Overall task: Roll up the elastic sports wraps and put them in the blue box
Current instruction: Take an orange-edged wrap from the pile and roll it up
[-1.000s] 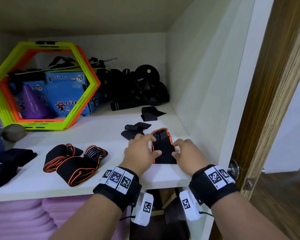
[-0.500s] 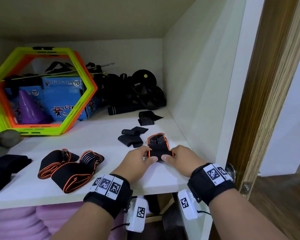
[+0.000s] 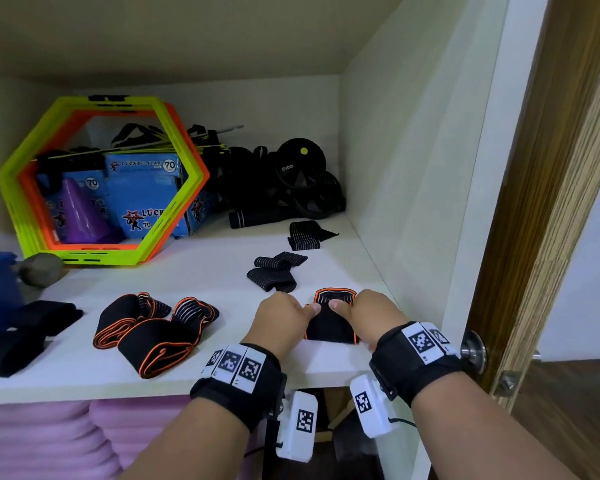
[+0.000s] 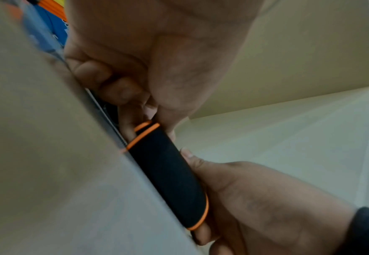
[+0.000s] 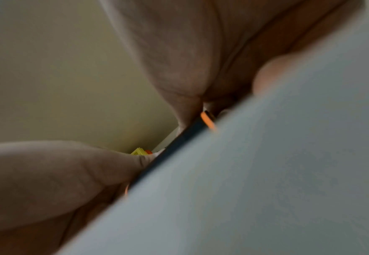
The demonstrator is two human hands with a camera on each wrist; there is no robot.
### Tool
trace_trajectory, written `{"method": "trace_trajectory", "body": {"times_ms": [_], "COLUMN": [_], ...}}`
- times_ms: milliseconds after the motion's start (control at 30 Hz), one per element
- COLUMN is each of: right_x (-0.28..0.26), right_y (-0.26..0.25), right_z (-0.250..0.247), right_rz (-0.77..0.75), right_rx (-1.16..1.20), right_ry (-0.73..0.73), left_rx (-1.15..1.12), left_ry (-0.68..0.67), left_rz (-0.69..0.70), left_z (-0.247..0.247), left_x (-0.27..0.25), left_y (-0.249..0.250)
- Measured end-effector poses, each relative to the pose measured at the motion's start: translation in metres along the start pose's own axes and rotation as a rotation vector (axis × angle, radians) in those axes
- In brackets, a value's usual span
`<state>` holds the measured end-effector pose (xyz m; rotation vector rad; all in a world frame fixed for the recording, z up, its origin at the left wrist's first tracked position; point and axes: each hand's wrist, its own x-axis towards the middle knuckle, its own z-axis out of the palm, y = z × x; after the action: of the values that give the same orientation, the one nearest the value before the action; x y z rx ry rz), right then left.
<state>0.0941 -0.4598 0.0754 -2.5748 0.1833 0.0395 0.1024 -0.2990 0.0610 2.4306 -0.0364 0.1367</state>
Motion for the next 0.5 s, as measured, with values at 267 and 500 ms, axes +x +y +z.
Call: {"method": "trace_trajectory", "body": {"times_ms": [267, 500], "right_x": [-0.025, -0.038], "right_y": [-0.004, -0.034], "right_z": [-0.001, 0.012], "right_rz": [-0.171, -0.33], "right_rx": [0.008, -0.017], "right_ry": [0.063, -0.046], "left_rx": [0.244, 0.271], "left_ry": [0.063, 0.184], "left_rz": [0.123, 0.143], "left_z": [-0.007, -0.097], "left_x": [-0.01, -0.032], "left_y": [-0.011, -0.048]}}
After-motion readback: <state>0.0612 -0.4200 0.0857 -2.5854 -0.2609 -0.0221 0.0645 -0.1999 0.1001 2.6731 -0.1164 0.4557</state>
